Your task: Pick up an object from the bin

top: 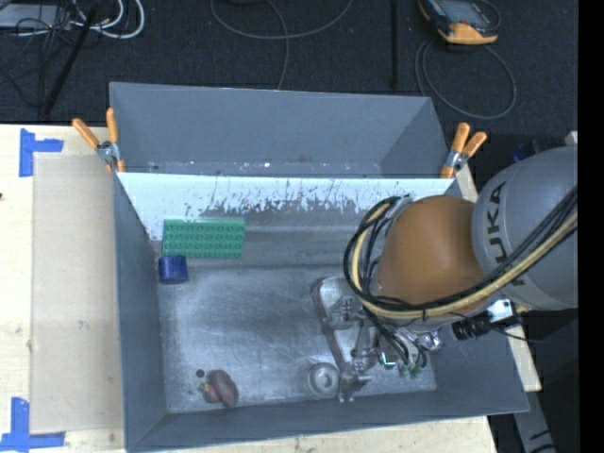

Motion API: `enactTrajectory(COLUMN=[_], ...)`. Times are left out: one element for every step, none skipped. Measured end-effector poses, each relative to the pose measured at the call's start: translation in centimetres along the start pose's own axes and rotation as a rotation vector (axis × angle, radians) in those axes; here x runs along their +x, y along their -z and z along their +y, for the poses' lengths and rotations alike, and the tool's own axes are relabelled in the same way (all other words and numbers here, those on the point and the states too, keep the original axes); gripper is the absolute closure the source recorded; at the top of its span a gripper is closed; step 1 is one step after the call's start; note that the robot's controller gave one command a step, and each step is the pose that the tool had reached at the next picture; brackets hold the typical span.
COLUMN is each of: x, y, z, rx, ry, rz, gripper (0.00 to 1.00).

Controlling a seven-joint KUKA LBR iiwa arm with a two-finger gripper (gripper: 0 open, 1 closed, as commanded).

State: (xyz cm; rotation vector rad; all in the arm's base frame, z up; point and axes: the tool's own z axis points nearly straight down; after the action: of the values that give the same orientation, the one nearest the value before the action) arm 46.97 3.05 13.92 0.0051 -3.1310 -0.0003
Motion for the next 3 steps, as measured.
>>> enactTrajectory(x=[-0.9,-0.6,-3.1], y=[-6.6,-6.6,5.7], z=[-0.6,-0.7,-1.1], rx=[0.001,0.001,0.003], ry=[0.249,0.247,0.380], rz=[-0.031,-0.019,-0.019], gripper=[0.00,1.00,1.00])
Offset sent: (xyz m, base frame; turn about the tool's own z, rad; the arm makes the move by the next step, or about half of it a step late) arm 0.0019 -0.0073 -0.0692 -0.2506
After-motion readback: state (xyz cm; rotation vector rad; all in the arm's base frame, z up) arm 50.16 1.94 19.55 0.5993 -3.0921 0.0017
